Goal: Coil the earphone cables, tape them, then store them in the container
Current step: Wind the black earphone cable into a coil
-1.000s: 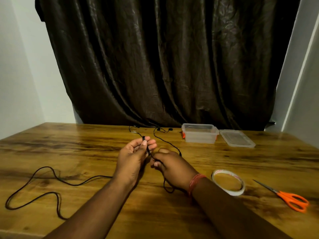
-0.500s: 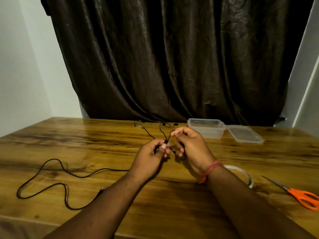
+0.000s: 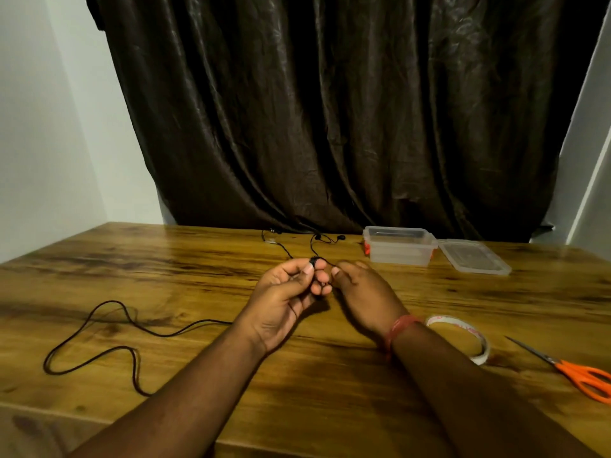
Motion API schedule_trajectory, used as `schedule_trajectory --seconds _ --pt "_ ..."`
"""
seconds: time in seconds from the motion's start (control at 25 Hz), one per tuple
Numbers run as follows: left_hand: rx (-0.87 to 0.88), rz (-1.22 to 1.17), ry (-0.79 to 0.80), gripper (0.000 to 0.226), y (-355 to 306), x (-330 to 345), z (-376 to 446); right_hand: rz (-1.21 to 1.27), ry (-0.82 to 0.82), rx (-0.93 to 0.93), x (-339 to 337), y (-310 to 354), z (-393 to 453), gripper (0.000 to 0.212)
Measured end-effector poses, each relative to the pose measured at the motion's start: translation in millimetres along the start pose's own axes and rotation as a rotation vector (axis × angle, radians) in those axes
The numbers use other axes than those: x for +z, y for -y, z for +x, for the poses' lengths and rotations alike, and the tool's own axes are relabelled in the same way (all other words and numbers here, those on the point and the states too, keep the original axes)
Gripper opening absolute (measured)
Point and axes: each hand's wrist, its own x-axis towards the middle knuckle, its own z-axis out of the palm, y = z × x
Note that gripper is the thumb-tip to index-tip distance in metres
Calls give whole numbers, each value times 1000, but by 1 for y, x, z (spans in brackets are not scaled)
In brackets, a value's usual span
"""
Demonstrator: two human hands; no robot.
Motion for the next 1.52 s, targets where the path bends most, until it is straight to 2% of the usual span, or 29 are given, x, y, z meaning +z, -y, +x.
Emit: schedule_trajectory --seconds 0.12,0.2,0.36,0.56,0.68,0.76,0.8,0.88,1.0,1.12,1.24,1.4,1.52 --pt "29 -79 -73 23 -2 0 1 -268 149 -149 5 11 -8 26" --pt "48 -75 -142 22 -2 -1 4 -353 210 -222 8 21 -13 29" --pt "101 76 -285 18 4 -12 13 -367 191 -301 3 28 -17 27" --pt "107 362 -329 18 21 -17 21 -106 136 -272 -5 30 -16 27" --pt "86 580 -256 21 26 -15 21 249 63 -134 -7 21 -8 23" --pt "56 614 -176 21 27 -15 19 496 28 -19 -8 16 -5 21" --pt "43 589 -154 20 27 -15 19 542 -8 12 -9 13 -3 22" --pt "1 523 -121 20 26 -13 16 454 -83 -2 -13 9 -2 22" --pt "-76 468 12 21 21 -7 10 331 -196 -30 -15 9 -1 21" --pt "-116 372 67 20 16 -7 7 279 -222 -19 -13 7 1 19" --pt "-91 220 64 20 10 -9 6 122 -128 -76 -4 2 1 18" --pt "-32 45 -62 24 5 -9 10 -132 98 -141 5 2 -2 18" --pt "28 57 -146 24 5 -12 14 -256 187 -248 2 11 -9 20"
